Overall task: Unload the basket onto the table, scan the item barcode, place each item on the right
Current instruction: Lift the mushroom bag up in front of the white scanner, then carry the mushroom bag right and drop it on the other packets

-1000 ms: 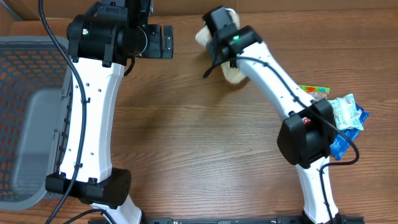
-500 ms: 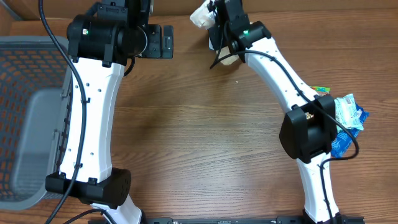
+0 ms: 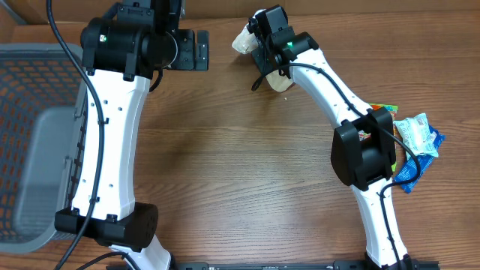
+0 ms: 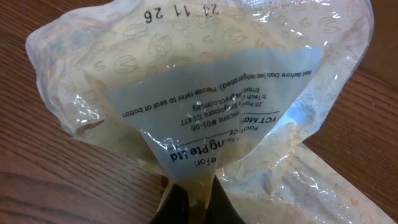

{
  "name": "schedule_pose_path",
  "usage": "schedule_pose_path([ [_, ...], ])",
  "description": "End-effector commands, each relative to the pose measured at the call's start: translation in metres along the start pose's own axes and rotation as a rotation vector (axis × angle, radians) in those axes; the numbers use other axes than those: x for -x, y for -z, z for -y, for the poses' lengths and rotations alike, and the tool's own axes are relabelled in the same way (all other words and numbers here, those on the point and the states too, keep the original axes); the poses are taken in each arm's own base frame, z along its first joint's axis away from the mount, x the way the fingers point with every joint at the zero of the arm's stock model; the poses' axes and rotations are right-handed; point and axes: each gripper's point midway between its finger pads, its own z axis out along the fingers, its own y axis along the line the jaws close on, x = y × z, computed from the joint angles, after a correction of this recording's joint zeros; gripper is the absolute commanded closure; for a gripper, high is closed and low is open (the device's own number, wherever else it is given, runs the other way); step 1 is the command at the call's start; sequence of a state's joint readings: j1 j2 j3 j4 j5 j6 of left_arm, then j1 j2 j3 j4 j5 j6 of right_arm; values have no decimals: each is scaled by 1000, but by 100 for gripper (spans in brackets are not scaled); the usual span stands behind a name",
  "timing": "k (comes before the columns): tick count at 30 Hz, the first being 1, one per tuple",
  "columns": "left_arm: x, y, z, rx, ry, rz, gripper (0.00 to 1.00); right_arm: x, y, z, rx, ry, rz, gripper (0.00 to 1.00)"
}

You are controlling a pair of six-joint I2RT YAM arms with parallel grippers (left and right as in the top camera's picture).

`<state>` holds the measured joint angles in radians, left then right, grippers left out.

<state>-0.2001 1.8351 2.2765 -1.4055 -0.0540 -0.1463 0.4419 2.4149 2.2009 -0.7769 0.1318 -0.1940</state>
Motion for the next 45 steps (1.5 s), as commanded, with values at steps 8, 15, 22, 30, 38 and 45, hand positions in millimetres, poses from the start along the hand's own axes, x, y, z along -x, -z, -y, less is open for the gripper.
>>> schedule_pose_path([
  [8, 0, -5, -2, 9, -17, -7, 0, 22, 14, 7, -32, 18, 65, 96],
  [15, 0, -5, -2, 9, -17, -7, 0, 22, 15, 7, -32, 18, 65, 96],
  [22, 0, -5, -2, 9, -17, -7, 0, 19, 20, 7, -28, 21, 46, 96],
  [30, 0, -5, -2, 9, -17, -7, 0, 11, 55, -9, 47, 89, -7, 96],
  [38, 0, -5, -2, 9, -17, -7, 0, -15, 158, -60, 421, 100, -94, 96],
  [45, 0, -5, -2, 9, -17, -7, 0, -28, 284, -64, 685, 139, -10, 96],
])
